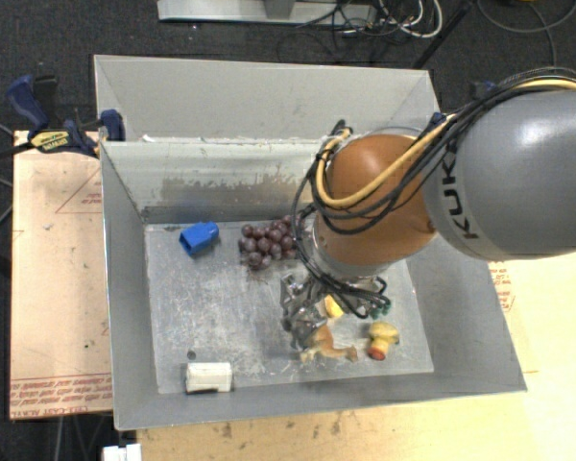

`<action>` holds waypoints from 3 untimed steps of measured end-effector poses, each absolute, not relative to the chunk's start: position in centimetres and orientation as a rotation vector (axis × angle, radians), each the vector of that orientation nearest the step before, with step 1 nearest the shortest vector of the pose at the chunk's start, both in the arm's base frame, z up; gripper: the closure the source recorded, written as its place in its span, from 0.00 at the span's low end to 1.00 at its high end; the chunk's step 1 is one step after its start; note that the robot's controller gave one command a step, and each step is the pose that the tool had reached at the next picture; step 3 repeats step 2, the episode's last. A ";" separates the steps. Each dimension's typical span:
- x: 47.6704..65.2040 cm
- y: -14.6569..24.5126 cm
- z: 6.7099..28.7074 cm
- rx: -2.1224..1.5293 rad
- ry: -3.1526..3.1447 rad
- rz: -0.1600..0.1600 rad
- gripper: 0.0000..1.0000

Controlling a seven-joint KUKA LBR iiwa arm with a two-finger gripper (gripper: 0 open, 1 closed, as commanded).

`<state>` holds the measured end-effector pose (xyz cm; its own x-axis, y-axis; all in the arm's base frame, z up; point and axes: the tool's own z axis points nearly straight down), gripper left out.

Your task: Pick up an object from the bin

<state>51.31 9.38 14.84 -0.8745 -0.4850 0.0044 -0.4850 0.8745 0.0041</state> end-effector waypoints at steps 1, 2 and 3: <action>52.3 8.4 18.6 0.684 -3.073 0.001 1.00; 51.4 7.8 20.5 0.694 -3.063 -0.003 1.00; 51.4 7.8 20.5 0.694 -3.063 -0.003 1.00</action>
Offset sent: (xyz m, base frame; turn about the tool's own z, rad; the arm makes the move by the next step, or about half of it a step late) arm -0.0044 -0.0234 0.0730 0.0408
